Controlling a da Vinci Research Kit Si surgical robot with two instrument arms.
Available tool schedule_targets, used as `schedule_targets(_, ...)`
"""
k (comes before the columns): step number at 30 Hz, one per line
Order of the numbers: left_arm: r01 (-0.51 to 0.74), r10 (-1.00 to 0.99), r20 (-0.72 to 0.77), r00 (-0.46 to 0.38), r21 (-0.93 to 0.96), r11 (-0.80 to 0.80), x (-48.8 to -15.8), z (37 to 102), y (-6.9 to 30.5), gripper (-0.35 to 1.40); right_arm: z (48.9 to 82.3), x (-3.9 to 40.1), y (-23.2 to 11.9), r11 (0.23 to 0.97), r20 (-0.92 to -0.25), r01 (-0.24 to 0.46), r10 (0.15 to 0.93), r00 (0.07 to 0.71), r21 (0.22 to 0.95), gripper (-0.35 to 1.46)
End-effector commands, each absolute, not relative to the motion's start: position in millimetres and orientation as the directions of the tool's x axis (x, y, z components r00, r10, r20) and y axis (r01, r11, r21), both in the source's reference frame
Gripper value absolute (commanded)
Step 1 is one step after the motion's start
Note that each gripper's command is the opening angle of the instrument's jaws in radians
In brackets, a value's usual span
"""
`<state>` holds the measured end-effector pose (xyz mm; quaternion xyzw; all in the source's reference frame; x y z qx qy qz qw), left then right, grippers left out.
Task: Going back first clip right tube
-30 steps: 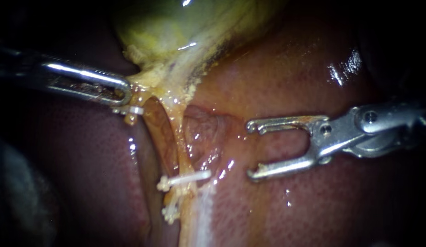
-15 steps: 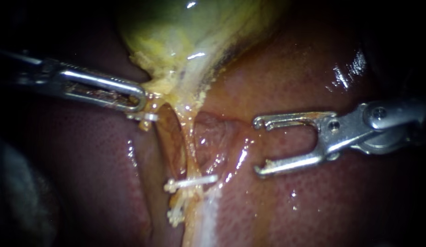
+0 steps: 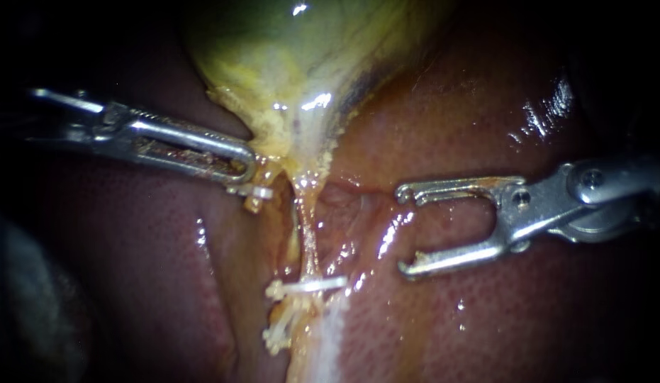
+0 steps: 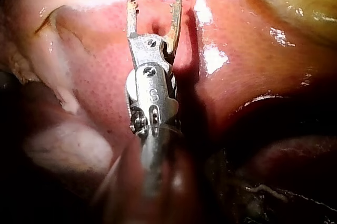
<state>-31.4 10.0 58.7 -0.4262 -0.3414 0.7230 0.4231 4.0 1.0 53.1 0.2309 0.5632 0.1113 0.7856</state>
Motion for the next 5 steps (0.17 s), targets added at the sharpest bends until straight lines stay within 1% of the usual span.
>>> schedule_targets(1, -0.319, 0.903, -0.326, -0.28, -0.855, -0.408, -31.5, 58.7, 10.0, -0.35, 53.1, 4.0, 1.0, 0.869, -0.833, 0.085, 0.435, 0.341, 0.488, 0.5)
schedule_targets(5, -0.319, 0.903, -0.327, -0.28, -0.855, -0.408, -31.5, 58.7, 9.9, -0.35, 53.0, 4.1, 0.9, 0.869, -0.834, 0.082, 0.435, 0.341, 0.487, 0.5)
